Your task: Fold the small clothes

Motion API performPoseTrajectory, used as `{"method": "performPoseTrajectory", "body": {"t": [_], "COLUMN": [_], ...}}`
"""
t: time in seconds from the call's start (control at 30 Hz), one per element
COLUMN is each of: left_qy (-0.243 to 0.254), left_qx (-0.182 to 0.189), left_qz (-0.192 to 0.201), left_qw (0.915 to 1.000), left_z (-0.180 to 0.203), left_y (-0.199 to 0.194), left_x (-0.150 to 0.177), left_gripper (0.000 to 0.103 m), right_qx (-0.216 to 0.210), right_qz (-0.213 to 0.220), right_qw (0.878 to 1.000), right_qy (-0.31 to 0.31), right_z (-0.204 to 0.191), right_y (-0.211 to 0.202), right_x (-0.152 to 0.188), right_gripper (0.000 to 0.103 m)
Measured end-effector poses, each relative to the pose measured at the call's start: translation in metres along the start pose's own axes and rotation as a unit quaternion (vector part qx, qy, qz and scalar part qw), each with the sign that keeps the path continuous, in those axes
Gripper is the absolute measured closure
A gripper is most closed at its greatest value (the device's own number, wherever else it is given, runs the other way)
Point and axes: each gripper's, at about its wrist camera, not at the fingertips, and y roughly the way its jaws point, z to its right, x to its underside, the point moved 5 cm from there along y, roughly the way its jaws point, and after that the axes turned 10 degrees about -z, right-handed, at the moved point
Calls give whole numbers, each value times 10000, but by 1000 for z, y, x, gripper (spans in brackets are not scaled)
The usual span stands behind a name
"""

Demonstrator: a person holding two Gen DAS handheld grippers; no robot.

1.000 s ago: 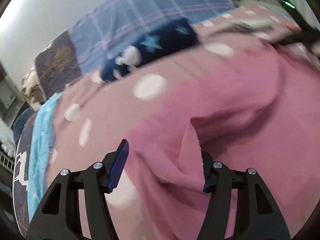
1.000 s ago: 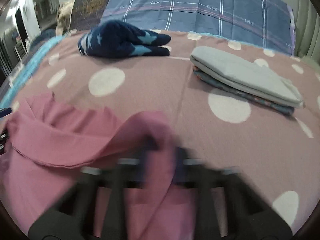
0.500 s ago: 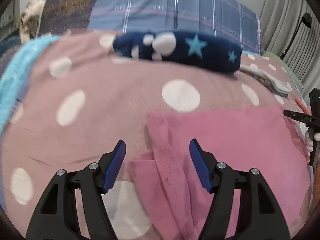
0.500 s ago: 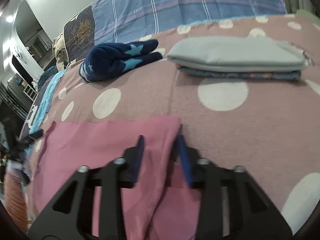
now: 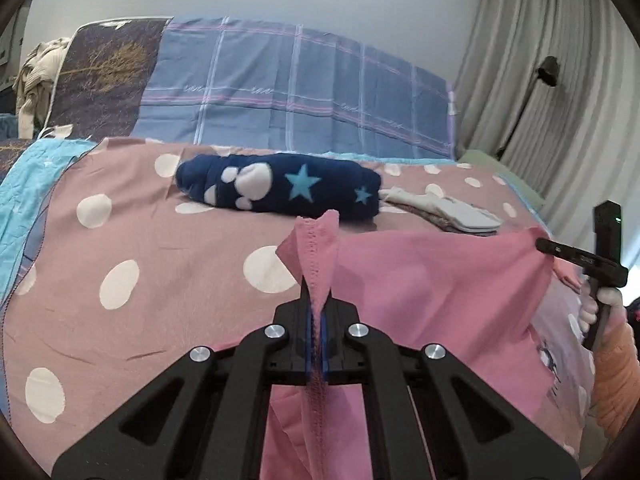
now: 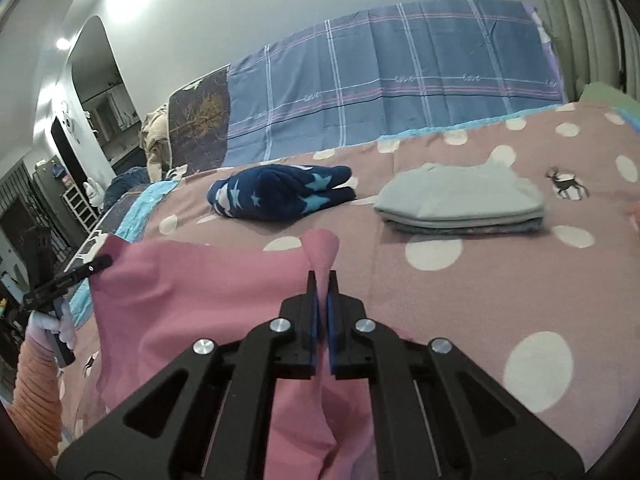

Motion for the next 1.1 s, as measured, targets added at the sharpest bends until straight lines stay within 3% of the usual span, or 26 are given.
{"method": "performPoseTrajectory", "body": {"t": [0.1,0.17,0.23,0.33,0.47,0.6,0.67,0.8,0.93,1.0,1.03,1.07,1.1], "left_qy": [-96,-283,-585,-647,-523,-482,-481,-498,-431,-461,-517,-611,-675], "left_qx": [-315,-519,-729,-537,-25,411,449,591,583,569,578,641,682], "left_qz": [-289,-690,-1134,-875,-332,-425,-557,-762,-939,-946,-939,-923,-861], "left_qw": [9990,9959,9891,9926,9981,9971,9963,9941,9929,9928,9926,9918,9917], "left_z": [-15,-33,-49,-48,-28,-8,-1,10,16,15,13,10,10], "left_y": [41,80,101,76,0,-33,-37,-34,-30,-31,-30,-32,-35], "left_x": [-1,9,27,41,75,122,146,181,200,204,203,201,199], "left_gripper": [100,98,97,92,74,70,65,65,66,75,93,97,98], "right_qx": [390,630,532,255,-444,-835,-830,-595,-747,-827,-814,-814,-853], "right_qz": [-420,-771,-956,-877,-777,-865,-933,-1054,-1030,-1073,-1067,-1035,-943], "right_qw": [9980,9931,9895,9931,9949,9923,9919,9914,9890,9879,9883,9886,9886], "right_qy": [247,613,942,733,470,283,245,499,758,749,721,730,805], "right_z": [22,42,50,39,14,-14,-22,-19,-15,-18,-21,-20,-20], "right_y": [44,71,76,49,-4,-33,-33,-28,-26,-23,-23,-24,-28], "right_x": [-2,8,25,56,115,160,173,189,193,194,194,194,192], "right_gripper": [96,93,92,91,90,80,75,71,71,84,89,101,101]}}
